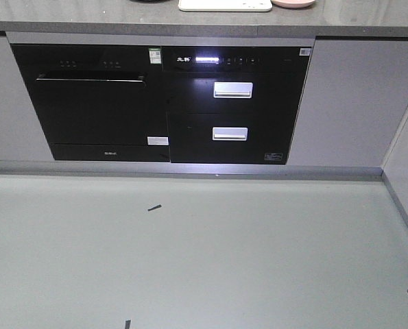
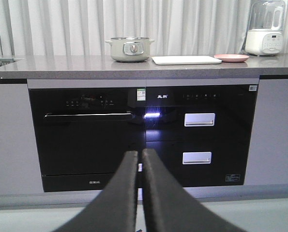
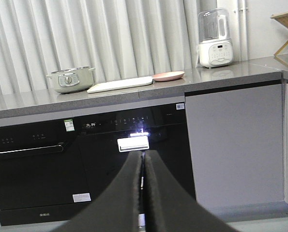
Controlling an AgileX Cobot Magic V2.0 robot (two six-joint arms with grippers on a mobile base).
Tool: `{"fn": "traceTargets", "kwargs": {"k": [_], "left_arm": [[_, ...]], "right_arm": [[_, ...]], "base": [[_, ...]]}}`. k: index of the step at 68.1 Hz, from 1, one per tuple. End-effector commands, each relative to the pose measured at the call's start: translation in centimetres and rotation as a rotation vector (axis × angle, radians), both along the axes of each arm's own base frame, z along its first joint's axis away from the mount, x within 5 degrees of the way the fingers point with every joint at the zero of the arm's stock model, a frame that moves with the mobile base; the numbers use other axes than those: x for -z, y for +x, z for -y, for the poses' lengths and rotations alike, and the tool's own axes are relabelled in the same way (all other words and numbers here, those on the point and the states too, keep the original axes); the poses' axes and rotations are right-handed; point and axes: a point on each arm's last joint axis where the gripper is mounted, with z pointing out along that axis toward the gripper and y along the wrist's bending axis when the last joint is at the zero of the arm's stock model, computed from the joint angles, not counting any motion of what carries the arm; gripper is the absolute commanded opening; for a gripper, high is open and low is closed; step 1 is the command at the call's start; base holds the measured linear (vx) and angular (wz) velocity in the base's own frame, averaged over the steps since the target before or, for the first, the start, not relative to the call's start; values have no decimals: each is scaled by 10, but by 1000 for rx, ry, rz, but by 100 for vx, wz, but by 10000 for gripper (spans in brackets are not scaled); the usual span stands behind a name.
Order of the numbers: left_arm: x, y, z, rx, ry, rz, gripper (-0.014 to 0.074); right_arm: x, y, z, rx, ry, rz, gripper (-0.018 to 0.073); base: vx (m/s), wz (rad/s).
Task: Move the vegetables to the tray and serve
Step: 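Drive the base forward toward the counter with the pot and tray, then continue driving the base closer to the counter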
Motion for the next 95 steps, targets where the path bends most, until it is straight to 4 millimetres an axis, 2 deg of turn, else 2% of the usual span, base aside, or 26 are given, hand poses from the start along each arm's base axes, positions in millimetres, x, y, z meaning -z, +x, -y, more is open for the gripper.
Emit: {"fn": "traceTargets", "kwargs": {"k": [1,95], "left_arm": [[2,0,-1,-11,-18,57,-6],[2,0,-1,-11,-18,57,-6]], "right_arm": [[-1,1,-1,-7,-18,50,-6],[-1,1,-1,-7,-18,50,-6]], "base": [[13,4],[14,-1]]}}
